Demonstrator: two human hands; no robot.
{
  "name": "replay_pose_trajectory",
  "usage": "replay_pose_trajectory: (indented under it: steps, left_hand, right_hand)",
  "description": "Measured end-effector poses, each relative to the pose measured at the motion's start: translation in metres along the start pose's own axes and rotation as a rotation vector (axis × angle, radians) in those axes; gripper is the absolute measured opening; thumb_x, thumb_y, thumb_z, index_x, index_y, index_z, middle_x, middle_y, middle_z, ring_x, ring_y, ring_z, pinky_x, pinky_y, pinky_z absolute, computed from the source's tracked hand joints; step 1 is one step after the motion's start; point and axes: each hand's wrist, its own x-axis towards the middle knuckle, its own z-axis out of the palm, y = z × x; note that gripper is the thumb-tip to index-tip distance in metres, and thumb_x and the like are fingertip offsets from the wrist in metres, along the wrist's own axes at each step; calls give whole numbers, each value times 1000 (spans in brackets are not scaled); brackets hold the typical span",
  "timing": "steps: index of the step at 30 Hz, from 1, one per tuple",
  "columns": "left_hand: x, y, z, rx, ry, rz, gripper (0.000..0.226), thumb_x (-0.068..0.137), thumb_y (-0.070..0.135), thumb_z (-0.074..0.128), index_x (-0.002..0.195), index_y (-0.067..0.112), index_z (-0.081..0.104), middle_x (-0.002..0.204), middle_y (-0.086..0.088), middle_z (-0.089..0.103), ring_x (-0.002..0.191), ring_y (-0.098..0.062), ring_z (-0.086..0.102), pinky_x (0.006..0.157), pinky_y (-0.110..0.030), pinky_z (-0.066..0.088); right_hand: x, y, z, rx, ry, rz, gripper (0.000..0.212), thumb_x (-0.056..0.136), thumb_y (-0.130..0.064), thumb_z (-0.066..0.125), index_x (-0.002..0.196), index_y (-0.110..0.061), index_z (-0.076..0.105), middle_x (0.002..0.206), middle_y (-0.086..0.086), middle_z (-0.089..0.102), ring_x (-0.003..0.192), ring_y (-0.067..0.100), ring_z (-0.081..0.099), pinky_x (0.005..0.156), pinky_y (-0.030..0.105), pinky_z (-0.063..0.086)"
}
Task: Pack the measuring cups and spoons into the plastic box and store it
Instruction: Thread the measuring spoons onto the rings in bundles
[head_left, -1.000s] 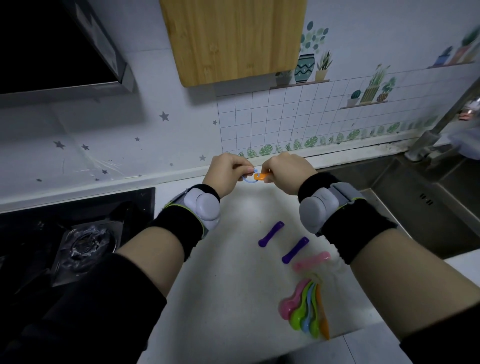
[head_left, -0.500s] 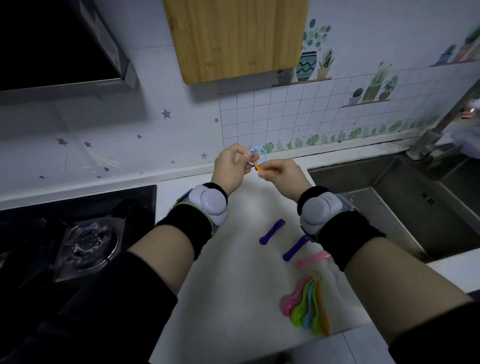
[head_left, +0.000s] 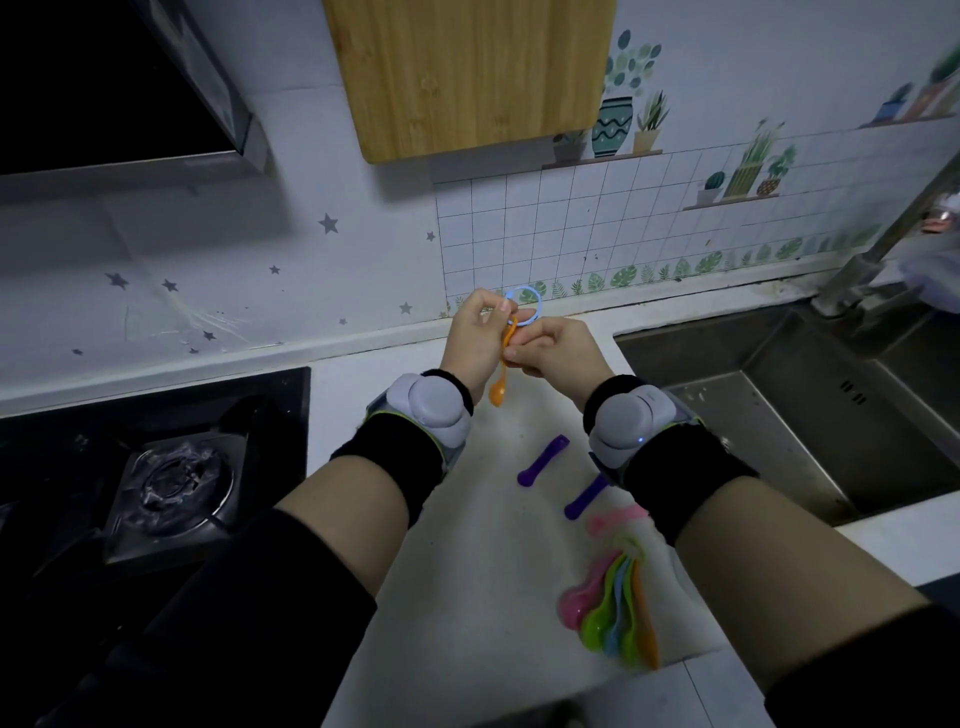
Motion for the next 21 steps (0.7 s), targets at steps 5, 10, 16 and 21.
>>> replay_pose_trajectory:
  steps: [5, 10, 16, 21]
  left_hand:
    - [-2, -6, -2, 23, 16, -36, 25, 100, 13, 38, 79, 16, 49, 89, -10, 62, 66, -15, 58, 63, -26, 50]
    - [-3, -14, -2, 57, 5, -66, 24, 100, 13, 39, 79, 16, 51, 91, -12, 62, 64, -17, 58, 66, -28, 50]
    - [-6, -22, 1, 54, -14, -101, 24, 99, 12, 42, 78, 15, 54, 89, -12, 63, 65, -16, 56, 71, -25, 50]
    - [-11, -36, 5, 52, -49, -156, 23, 98, 11, 42, 79, 13, 55, 83, -8, 64, 66, -17, 56, 73, -27, 50]
  right_hand:
    - [-3, 6, -2, 25, -51, 5, 6, 83, 6, 61, 83, 4, 67, 90, 27, 66, 78, 29, 64, 85, 36, 52]
    - [-6, 14, -6, 20, -49, 27, 8, 84, 7, 58, 87, 7, 66, 89, 26, 67, 74, 25, 65, 81, 32, 53]
    - [-8, 27, -17, -51, 12, 62, 20, 83, 5, 57, 69, -7, 64, 84, 22, 66, 73, 25, 60, 75, 31, 52]
    - [-13, 66, -31, -421, 163, 211, 16, 79, -4, 57, 69, -6, 68, 83, 21, 71, 79, 32, 65, 83, 42, 57]
